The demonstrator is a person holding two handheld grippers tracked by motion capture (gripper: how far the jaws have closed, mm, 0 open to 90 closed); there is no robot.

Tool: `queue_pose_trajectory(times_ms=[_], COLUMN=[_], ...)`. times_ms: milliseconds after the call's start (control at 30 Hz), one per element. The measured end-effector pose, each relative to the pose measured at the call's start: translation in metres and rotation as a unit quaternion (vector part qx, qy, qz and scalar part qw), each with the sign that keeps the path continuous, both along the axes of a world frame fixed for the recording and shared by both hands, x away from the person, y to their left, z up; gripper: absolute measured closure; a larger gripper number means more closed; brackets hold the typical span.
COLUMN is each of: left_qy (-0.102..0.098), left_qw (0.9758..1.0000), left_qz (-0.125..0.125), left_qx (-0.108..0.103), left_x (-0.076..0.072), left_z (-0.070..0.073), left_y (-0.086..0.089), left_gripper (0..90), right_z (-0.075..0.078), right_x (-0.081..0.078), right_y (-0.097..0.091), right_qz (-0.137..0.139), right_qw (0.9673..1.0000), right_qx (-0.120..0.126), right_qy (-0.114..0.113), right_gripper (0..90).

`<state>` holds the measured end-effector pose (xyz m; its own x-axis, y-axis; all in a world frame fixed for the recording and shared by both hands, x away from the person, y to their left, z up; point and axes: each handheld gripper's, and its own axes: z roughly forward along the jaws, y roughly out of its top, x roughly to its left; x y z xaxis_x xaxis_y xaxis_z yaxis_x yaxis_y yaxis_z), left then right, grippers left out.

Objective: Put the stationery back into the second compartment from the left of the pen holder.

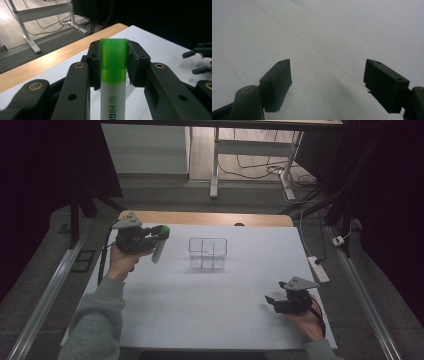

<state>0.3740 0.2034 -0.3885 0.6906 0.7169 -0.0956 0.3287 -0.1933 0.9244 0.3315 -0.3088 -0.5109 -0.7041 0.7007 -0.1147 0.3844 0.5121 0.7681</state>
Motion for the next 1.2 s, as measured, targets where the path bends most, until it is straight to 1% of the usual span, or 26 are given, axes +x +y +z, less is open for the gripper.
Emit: queue_pose_trajectory(times_ms=[200, 500, 600, 967, 1200], left_qy=[-0.002, -0.003, -0.003, 0.001, 0.000], left_qw=[1.0000, 0.9999, 0.9999, 0.9998, 0.9997], left_qz=[-0.006, -0.013, -0.016, -0.019, -0.023], left_qx=[-0.004, 0.002, 0.005, 0.007, 0.013], left_x=[0.007, 0.018, 0.024, 0.040, 0.050], left_z=[0.004, 0.008, 0.009, 0.009, 0.008], left_y=[-0.008, -0.021, -0.026, -0.040, -0.052], left_gripper=[66.8, 66.8, 66.8, 66.8, 66.8], right_z=[0.000, 0.000, 0.000, 0.000, 0.001], right_x=[0.000, 0.000, 0.000, -0.001, -0.001], right_y=[0.000, 0.000, 0.000, -0.001, -0.001], right_qz=[0.000, -0.001, 0.000, 0.000, -0.001], right_qw=[1.0000, 1.0000, 1.0000, 1.0000, 1.0000], right_qx=[-0.001, 0.000, 0.001, 0.002, 0.003], right_qy=[0.000, -0.001, -0.001, -0.001, -0.001], right_gripper=[22.3, 22.3, 22.3, 22.4, 22.5])
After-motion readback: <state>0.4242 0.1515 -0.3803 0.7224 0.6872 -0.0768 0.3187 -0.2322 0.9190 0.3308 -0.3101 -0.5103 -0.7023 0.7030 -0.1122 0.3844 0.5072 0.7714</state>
